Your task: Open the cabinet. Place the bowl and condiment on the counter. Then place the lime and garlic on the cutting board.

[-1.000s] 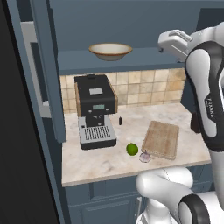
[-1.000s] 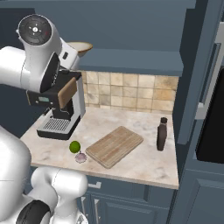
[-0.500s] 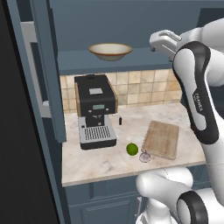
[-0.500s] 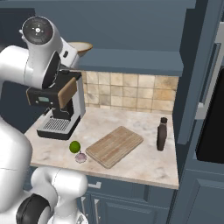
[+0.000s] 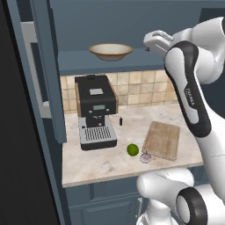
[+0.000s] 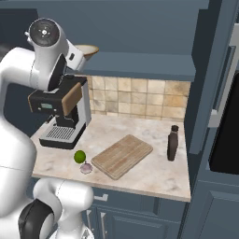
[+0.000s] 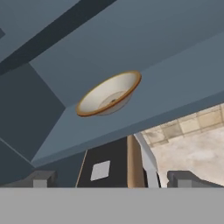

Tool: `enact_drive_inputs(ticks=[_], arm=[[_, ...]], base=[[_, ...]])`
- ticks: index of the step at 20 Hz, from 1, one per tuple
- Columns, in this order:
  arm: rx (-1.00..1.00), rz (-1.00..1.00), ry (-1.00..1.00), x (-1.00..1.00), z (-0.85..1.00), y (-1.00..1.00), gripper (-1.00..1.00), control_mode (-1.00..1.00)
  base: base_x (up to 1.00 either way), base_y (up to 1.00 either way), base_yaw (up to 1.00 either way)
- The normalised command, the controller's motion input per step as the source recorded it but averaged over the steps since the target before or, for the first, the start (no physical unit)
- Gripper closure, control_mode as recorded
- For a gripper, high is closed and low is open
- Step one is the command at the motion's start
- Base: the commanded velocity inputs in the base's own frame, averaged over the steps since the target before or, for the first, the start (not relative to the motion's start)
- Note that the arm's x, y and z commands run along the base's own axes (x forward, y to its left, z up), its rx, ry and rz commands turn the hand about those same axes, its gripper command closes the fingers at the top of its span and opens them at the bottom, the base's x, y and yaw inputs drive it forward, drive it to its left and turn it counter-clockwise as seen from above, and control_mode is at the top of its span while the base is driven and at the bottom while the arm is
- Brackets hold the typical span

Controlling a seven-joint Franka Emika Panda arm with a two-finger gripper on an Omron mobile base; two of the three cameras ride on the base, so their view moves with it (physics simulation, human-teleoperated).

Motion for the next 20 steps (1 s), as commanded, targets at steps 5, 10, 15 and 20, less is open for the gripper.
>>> enact_drive_inputs(ticks=[5,10,15,20], arm=[[0.0,0.0,0.0,0.26,-0.05,0.01,-1.0,-1.0],[0.0,0.0,0.0,0.27,-0.06,0.0,-1.0,-1.0],[0.01,0.0,0.0,0.23,-0.02,0.0,-1.0,-1.0],[0.05,0.0,0.0,0.24,0.0,0.0,-1.0,-1.0]], base=[[0.0,0.0,0.0],[0.0,0.0,0.0],[0.0,0.0,0.0],[0.0,0.0,0.0]])
